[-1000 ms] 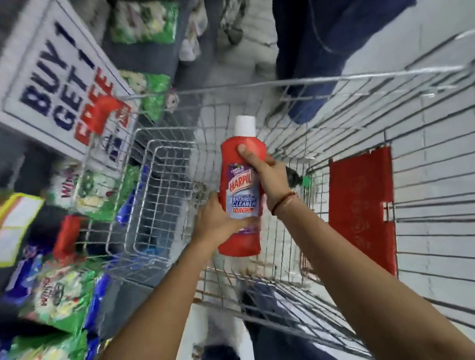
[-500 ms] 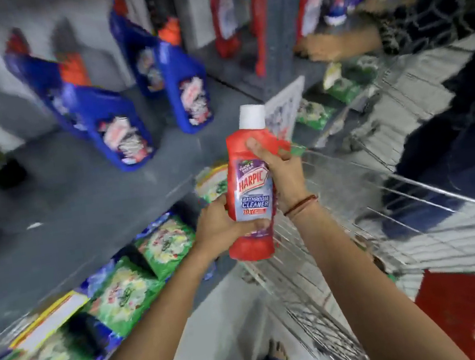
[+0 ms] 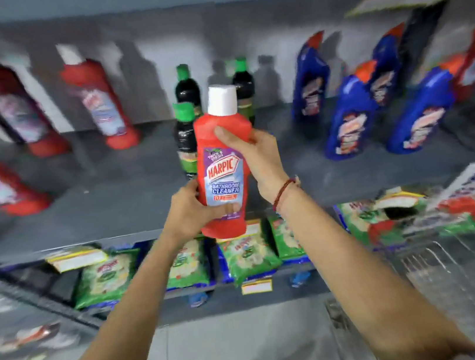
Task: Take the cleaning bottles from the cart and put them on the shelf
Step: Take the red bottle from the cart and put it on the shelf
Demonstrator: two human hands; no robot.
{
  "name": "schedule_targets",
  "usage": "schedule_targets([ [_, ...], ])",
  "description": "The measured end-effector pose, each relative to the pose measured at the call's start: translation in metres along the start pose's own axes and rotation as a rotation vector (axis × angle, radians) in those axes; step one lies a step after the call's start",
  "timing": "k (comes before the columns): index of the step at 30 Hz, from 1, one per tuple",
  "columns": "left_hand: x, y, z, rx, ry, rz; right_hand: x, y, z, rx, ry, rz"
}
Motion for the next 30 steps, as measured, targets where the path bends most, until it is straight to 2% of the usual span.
schedule_targets([
  [7, -0.125, 0.046, -0.001, -0.033, -0.209, 0.006, 0.139, -0.011, 0.021, -0.047, 0.239, -0.120],
  [14, -0.193, 0.078, 0.039, -0.047, -0.315, 0.007, 0.216, -0.022, 0.061, -0.122, 0.370, -0.269],
  [18, -0.205, 0.096, 0.059, -0.075, -0.323, 0.001, 0.227, -0.039, 0.085, -0.141, 0.319, -0.359],
  [21, -0.205, 0.105, 0.065, -0.075, -0.348, 0.003, 0.226, -0.047, 0.095, -0.119, 0.285, -0.337],
  [27, -0.190, 0.118, 0.050, -0.111, -0.470, -0.023, 0.213, -0.051, 0.083, -0.084, 0.331, -0.350],
  [30, -0.176, 0.118, 0.024, -0.148, -0.624, -0.037, 0.181, -0.040, 0.060, -0.175, 0.207, -0.452],
])
Point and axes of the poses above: each hand's wrist, its own z-axis towards the middle knuckle, its own x-axis out of the palm, y = z × x, the point moved 7 cm from there along z, towards the middle knuckle, and after that the axes turned 4 degrees about x, right-handed, at the moved point
